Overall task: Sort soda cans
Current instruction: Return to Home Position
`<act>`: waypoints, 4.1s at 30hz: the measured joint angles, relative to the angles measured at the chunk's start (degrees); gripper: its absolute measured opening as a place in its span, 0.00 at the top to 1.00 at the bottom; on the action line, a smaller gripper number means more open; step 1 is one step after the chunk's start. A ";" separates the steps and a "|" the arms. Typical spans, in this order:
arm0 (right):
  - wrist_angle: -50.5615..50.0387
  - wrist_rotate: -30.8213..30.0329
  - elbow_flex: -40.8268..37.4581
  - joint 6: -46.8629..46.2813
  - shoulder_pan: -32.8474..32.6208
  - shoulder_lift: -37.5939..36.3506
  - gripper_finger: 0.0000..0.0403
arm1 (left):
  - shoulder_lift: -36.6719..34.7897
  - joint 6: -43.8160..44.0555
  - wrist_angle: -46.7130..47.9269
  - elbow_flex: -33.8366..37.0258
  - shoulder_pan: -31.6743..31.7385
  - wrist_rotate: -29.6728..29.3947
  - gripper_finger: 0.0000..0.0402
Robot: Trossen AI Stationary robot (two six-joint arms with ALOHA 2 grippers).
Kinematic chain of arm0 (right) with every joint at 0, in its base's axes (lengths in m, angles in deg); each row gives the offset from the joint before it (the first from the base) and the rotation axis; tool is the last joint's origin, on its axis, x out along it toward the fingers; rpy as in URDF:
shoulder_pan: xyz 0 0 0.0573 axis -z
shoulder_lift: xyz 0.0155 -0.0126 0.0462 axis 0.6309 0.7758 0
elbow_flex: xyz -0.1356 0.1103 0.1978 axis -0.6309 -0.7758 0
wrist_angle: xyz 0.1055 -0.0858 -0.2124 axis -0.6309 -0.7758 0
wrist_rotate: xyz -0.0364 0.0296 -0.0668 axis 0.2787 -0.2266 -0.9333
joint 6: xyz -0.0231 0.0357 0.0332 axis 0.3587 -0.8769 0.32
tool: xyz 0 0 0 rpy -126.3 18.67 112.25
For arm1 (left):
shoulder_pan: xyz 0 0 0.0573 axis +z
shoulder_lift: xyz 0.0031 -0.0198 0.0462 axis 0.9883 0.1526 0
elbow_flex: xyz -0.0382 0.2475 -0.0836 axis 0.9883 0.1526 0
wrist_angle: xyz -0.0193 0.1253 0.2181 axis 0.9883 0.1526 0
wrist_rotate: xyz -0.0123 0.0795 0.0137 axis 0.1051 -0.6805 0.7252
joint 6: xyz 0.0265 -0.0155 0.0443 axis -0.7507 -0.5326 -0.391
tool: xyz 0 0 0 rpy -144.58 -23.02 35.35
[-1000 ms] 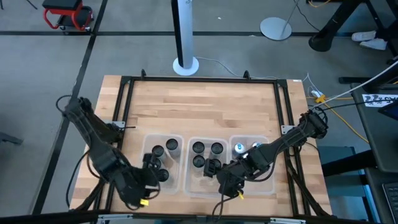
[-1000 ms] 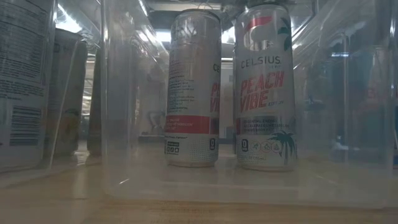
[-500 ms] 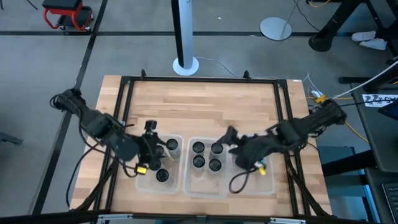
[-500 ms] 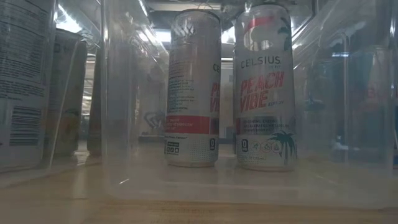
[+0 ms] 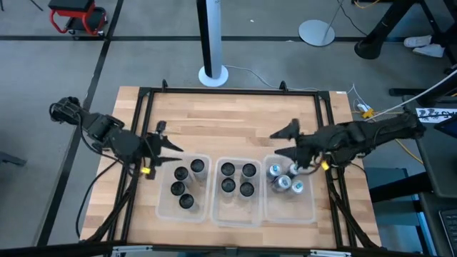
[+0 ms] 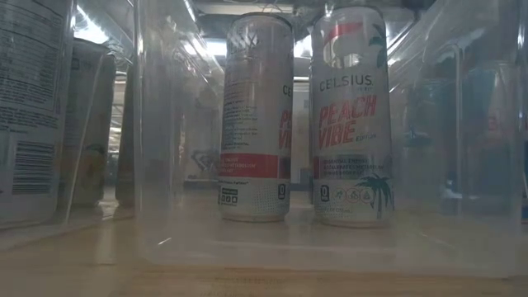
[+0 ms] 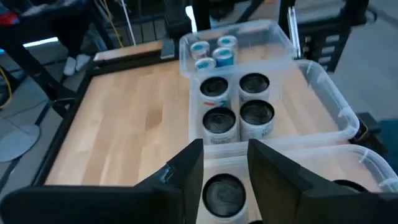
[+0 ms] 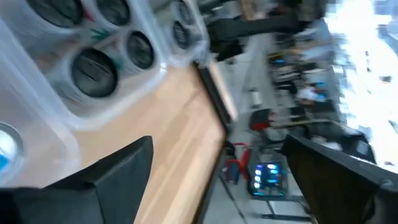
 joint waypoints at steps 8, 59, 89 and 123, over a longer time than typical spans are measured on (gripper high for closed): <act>13.92 2.76 -18.69 0.77 7.69 -18.60 0.24 | -17.48 -2.02 -9.83 15.91 3.76 1.57 0.76; 37.07 12.65 -54.58 12.99 24.75 -52.53 0.97 | -50.49 -8.87 -26.69 45.44 6.84 0.74 0.93; 27.28 8.03 -54.76 14.37 24.68 -52.51 0.97 | -50.37 -11.37 -43.33 57.11 8.48 -6.58 0.92; 27.29 8.05 -54.80 14.41 24.68 -52.49 0.97 | -51.92 -5.78 -42.64 63.95 41.49 21.08 0.92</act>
